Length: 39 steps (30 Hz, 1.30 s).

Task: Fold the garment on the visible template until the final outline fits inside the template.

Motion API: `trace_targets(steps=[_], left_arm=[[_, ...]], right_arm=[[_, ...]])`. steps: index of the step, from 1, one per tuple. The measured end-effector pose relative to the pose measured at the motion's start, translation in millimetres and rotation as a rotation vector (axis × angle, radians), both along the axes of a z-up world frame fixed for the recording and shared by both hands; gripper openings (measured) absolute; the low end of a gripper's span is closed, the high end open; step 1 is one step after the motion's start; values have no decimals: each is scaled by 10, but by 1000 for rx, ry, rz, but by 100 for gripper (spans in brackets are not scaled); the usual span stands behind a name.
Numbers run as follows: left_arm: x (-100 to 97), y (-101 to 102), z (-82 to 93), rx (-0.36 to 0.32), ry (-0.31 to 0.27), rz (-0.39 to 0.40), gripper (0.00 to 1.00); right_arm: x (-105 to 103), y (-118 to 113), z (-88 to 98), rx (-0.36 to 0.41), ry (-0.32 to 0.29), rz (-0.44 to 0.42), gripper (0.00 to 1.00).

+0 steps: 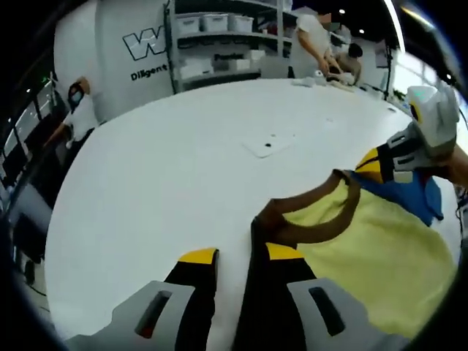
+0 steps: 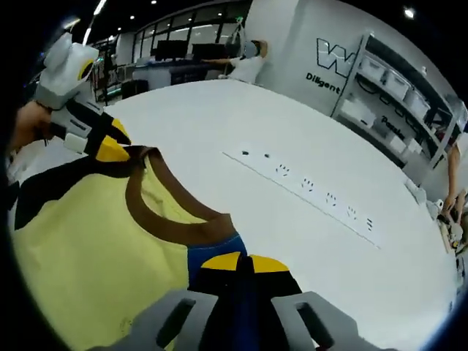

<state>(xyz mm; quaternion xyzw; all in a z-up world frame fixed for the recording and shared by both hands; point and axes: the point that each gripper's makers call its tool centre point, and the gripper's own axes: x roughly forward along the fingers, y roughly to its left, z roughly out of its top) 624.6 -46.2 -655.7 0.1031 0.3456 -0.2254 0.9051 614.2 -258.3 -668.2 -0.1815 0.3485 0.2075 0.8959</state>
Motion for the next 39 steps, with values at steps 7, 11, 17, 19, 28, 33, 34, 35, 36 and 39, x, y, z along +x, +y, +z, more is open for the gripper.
trace_targets(steps=[7,11,17,19,28,33,34,35,36,39], left_arm=[[-87,192,235,-44,-34,29,44],[-168,258,348,-86,-51,52,55],[-306,307,396,-99,-51,58,68],[-368,316,404,-97,-49,49,70],[-713,334,452,-66,-47,20,78],[-909,342,479,-79,-40,16,79],[-962,342,471,-82,-37,16,80],[-997,350,470,-86,-39,23,79],[-1014,356,475,-92,-52,30,80],[-1128,381,428,-87,-49,24,81]], right_arm=[[-64,-17,181,157,12,-65,38],[-145,-64,271,186,18,-71,48],[-316,-96,393,247,31,-73,69],[-386,-126,411,250,39,-73,71],[-621,-276,486,231,27,-75,79],[-741,-356,502,236,33,-82,82],[-758,-373,503,238,33,-85,83],[-789,-398,503,241,34,-87,83],[-809,-417,503,246,34,-92,84],[-853,-503,490,267,29,-106,87]])
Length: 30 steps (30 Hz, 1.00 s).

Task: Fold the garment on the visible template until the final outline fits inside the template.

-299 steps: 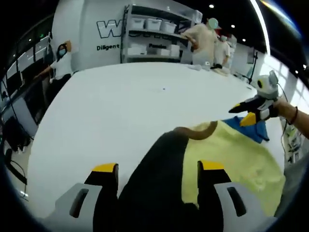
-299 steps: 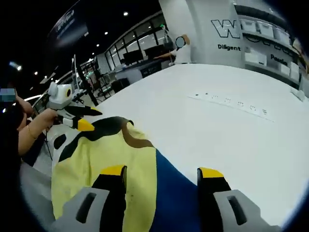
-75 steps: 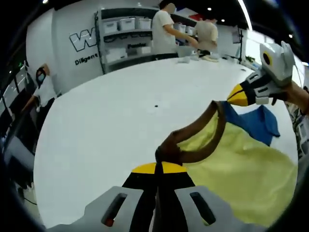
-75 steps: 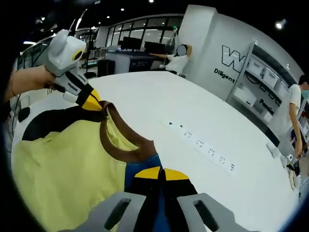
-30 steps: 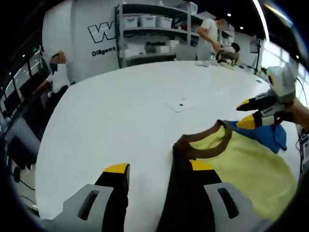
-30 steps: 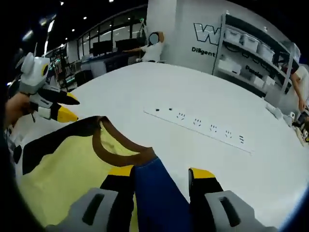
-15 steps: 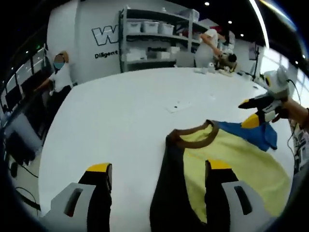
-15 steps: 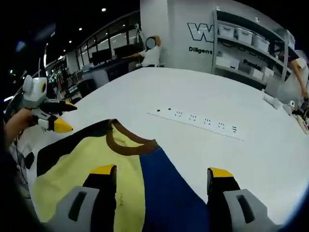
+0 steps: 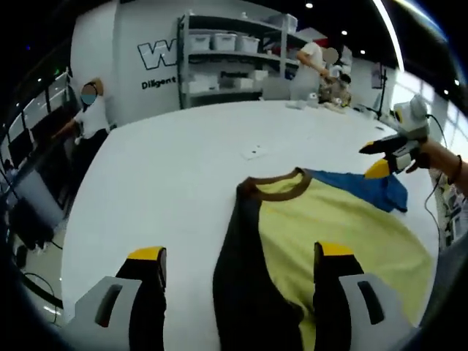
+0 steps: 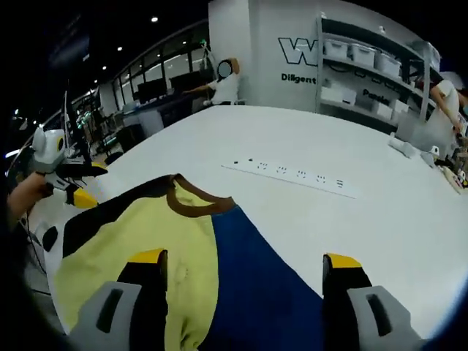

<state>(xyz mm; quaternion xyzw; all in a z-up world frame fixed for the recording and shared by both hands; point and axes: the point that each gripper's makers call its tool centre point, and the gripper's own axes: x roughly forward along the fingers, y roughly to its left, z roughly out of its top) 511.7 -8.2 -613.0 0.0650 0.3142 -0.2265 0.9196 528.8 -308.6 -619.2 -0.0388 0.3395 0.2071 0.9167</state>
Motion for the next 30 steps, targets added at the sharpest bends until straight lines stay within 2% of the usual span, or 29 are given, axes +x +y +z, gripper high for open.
trace_targets(steps=[6,12,20,24,27,30], left_arm=[[-204,41,-89,-14,22,5,79],[-368,93,-213,33,41,0,76],[-481,188,-345,45,75,35,61],[-502,194,-378,4,83,63,53],[-529,186,-425,-36,108,94,47],[-539,203,-452,-30,107,101,38]], right_arm=[[-144,-200,-102,-14,20,-17,88],[-306,-421,-169,-41,32,-40,87],[-502,-711,-257,-65,45,-88,86],[-561,-852,-302,-77,49,-112,82],[-589,-966,-285,-64,31,-146,73],[-624,-1095,-292,-81,26,-178,73]])
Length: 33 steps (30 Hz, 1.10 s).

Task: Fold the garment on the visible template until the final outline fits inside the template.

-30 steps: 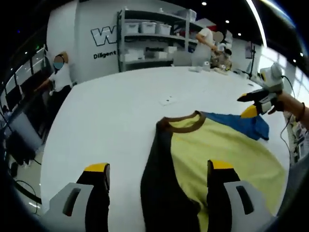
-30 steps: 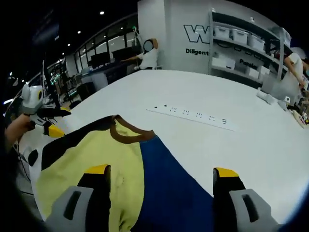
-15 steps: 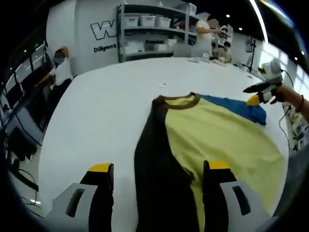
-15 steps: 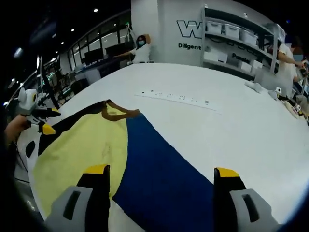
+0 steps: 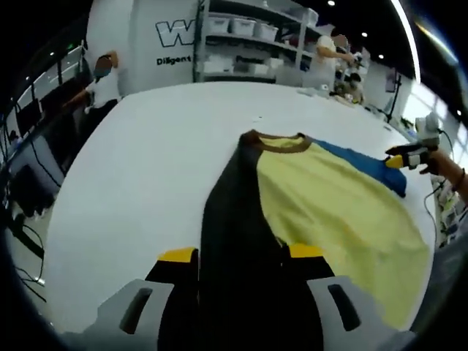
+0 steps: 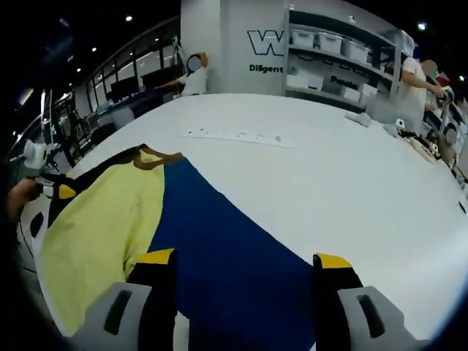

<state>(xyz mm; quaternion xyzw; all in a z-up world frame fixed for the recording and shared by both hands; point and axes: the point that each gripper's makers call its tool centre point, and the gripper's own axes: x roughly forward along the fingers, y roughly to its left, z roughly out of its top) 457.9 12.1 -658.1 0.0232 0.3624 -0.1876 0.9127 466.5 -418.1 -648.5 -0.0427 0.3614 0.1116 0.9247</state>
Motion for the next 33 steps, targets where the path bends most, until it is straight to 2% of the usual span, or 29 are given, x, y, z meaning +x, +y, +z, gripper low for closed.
trace_targets(steps=[2,5,8,13,16,19,23,24,25,30,33], left_arm=[[9,13,-9,-13,-4,21,32],[5,3,-33,-37,11,36,31],[10,6,-41,-29,11,44,29],[2,-6,-89,-15,22,50,24],[6,12,-92,22,13,47,20],[21,49,-98,30,15,57,13],[35,142,-121,50,21,92,0],[34,178,-129,67,23,100,0],[33,133,-122,40,21,90,0],[27,134,-121,63,16,78,0],[28,139,-121,67,14,77,0]], right_arm=[[-32,-89,-14,-2,2,-19,72],[-80,-196,-42,9,12,-48,72],[-123,-304,-87,-2,22,-68,72],[-199,-400,-179,28,44,-102,67],[-227,-423,-222,23,53,-104,59],[-241,-454,-259,-2,59,-97,48],[-245,-457,-285,-17,63,-83,31],[-239,-451,-288,-13,63,-83,29],[-236,-442,-286,-8,63,-85,28],[-191,-435,-279,-17,62,-74,17],[-166,-484,-268,-77,61,-52,1]])
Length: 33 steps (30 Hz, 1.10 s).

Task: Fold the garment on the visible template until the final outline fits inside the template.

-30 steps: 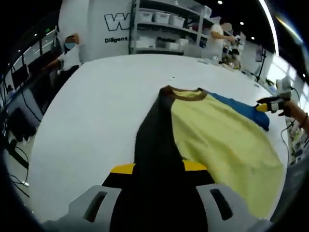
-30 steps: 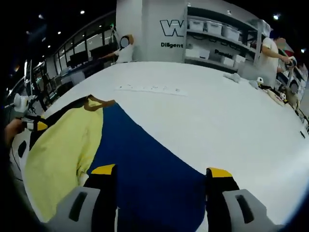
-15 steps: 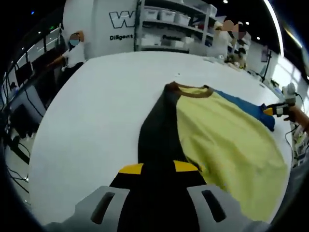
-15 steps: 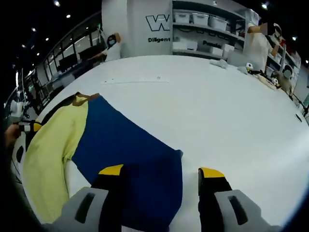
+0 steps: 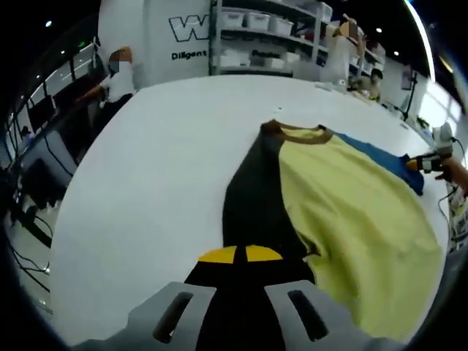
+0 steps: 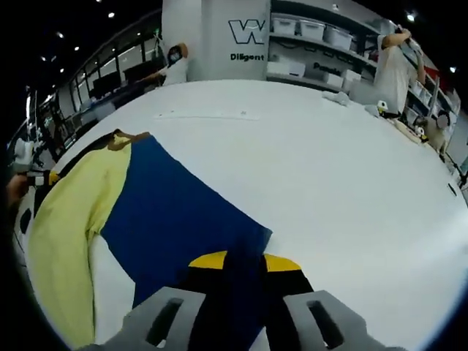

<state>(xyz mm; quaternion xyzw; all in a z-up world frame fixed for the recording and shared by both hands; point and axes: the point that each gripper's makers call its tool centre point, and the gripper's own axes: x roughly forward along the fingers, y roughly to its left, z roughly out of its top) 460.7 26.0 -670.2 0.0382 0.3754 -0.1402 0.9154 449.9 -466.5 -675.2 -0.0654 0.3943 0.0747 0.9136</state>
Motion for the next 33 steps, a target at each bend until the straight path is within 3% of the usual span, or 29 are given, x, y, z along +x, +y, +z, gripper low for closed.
trace_targets(steps=[1,7,19,33], left_arm=[[1,3,0,6,-3,-5,0],[35,67,7,73,-24,-27,0],[171,214,9,111,-14,-67,0],[332,418,6,154,2,-37,0]], right_arm=[[10,-28,1,-28,0,10,0],[74,-92,-7,-28,8,-6,0],[292,-242,-15,-72,23,-4,0],[548,-401,-20,-125,56,7,0]])
